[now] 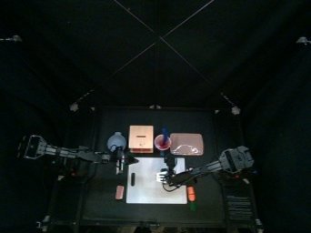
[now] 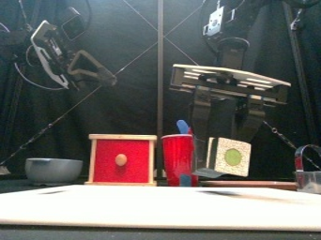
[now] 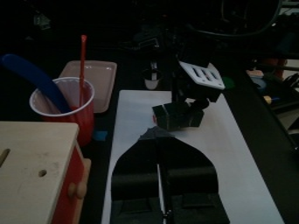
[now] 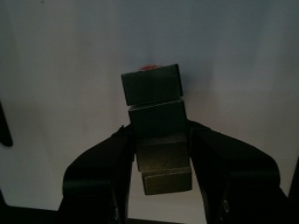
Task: Place sushi on board then cut the sushi with the knife then place the pieces on the plate
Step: Pick knife at handle with right hand
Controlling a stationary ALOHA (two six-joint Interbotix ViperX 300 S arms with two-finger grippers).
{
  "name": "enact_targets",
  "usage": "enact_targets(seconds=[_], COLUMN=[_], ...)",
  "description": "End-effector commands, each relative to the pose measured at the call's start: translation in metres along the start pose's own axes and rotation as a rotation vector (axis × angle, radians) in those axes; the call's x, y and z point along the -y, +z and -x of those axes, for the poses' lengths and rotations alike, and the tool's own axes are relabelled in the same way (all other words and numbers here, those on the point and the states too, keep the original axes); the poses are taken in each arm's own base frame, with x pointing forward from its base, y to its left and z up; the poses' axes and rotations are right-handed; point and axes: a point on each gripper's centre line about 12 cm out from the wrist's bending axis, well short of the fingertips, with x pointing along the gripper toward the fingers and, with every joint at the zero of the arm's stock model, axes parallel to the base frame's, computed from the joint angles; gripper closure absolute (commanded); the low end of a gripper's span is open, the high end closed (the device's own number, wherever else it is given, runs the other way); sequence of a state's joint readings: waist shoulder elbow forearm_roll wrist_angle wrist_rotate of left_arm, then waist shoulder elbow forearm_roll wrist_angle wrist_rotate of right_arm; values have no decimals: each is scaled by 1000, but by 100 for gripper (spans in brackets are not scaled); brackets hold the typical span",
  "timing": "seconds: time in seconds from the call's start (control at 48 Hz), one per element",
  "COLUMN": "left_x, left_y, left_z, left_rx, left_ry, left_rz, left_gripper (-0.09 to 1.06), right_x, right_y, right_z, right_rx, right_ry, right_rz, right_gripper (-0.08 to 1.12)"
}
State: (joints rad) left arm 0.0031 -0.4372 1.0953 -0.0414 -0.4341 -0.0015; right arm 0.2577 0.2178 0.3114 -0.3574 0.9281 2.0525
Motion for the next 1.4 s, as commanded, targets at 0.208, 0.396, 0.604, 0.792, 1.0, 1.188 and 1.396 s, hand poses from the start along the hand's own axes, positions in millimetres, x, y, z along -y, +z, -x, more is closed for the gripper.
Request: enact_targets(seconds=[0.208, 0.396, 0.604, 0.792, 1.0, 1.188, 1.396], left_x=[-1, -4, -4, -4, -4, -4, -4], left_y=[6, 6, 6, 6, 6, 7, 9], left_z=[-1, -1, -1, -1, -1, 0, 1], left_rx=[20, 20, 19, 20, 19, 22, 30], left_ry=[3, 12, 15, 15, 15, 16, 16], left_rz=[-2, -1, 3, 5, 5, 5, 7], left_gripper=[98, 98, 98, 98, 98, 98, 98], right_x=[-21, -21, -23, -21, -13, 1, 14], right_y=[-5, -7, -6, 2, 18, 38, 82], right_z=[3, -2, 4, 28, 62, 99, 144], right_rx=[-10, -12, -14, 1, 59, 77, 124], right_ry=[-5, -15, -3, 29, 109, 186, 281], right_rz=[-33, -32, -27, -11, 78, 246, 413], right_gripper=[34, 16, 15, 15, 15, 15, 15])
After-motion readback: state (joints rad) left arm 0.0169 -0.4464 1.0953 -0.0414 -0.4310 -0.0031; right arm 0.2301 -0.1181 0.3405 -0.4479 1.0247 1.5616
